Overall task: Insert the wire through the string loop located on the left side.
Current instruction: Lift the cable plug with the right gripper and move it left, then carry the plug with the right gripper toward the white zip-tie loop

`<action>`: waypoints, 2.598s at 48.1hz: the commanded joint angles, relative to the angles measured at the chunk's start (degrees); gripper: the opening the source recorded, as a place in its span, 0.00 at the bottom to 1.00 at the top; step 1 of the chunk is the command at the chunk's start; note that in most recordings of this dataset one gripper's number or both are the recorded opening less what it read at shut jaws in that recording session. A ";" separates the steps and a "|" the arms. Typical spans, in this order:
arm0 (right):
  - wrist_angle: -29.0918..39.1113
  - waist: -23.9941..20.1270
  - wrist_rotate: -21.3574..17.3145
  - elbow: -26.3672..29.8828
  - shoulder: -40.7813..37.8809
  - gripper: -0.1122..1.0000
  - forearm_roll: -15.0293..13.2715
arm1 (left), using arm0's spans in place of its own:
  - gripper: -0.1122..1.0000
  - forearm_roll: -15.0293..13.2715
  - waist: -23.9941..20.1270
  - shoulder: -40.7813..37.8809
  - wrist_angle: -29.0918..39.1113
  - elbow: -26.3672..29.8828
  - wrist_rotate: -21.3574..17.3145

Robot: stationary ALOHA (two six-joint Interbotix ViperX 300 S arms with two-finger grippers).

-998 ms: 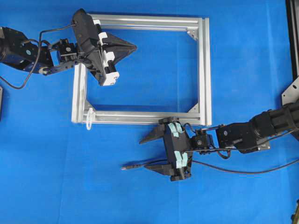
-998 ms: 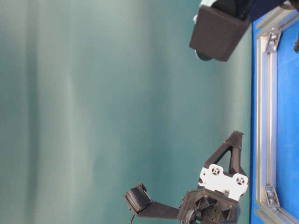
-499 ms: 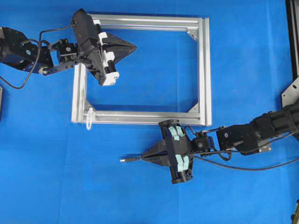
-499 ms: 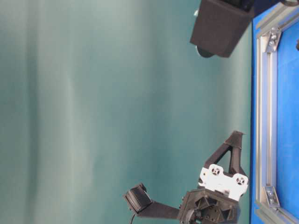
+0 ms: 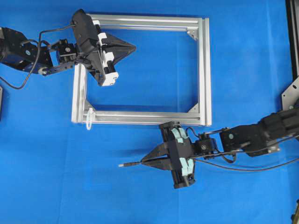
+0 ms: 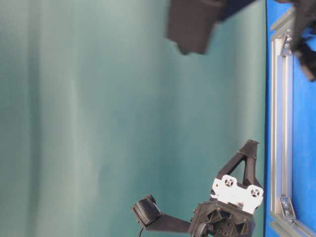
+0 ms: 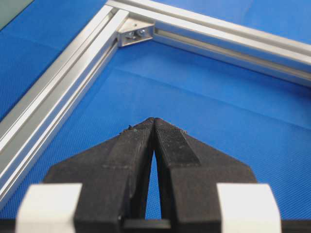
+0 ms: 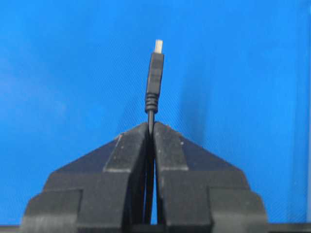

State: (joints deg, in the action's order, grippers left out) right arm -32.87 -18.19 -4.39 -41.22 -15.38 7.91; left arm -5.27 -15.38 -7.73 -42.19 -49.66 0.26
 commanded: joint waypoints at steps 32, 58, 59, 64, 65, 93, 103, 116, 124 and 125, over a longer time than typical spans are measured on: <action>11.25 -0.35 0.53 3.34 10.55 0.06 0.00 | 0.10 0.09 0.18 2.11 -0.09 0.00 0.26; 11.25 -0.35 0.53 3.25 10.55 0.06 0.00 | 0.10 0.09 0.18 2.11 -0.18 0.00 0.26; 11.25 -0.35 0.53 3.25 10.55 0.06 0.00 | 0.10 0.09 0.18 2.02 -0.18 0.00 0.26; 11.25 -0.44 0.53 3.25 10.55 0.06 0.00 | 0.10 0.09 0.18 2.11 -0.18 0.00 0.26; 11.25 -0.35 0.53 3.25 10.55 0.06 -0.09 | 0.10 0.09 0.18 2.11 -0.18 0.00 0.26; 11.25 -0.26 0.53 3.16 10.55 0.06 -0.09 | 0.10 0.09 0.18 2.11 -0.09 -0.26 0.26; 11.25 0.44 0.70 2.99 10.55 0.06 0.00 | 0.10 0.09 0.18 2.20 -0.09 -0.26 0.26; 11.25 3.16 2.02 2.02 10.55 0.06 0.00 | 0.10 0.09 0.18 2.11 -0.18 -0.26 0.26; 11.34 6.24 2.11 1.41 10.55 0.06 0.00 | 0.10 0.09 0.18 2.29 -0.18 -0.53 0.26; 11.34 6.86 2.20 1.23 10.55 0.06 0.00 | 0.10 0.09 0.18 2.29 -0.18 -0.53 0.26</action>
State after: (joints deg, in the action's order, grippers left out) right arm -21.36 -12.83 -2.29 -40.25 -6.50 7.91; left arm -5.27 -15.29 -7.29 -42.01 -50.54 0.44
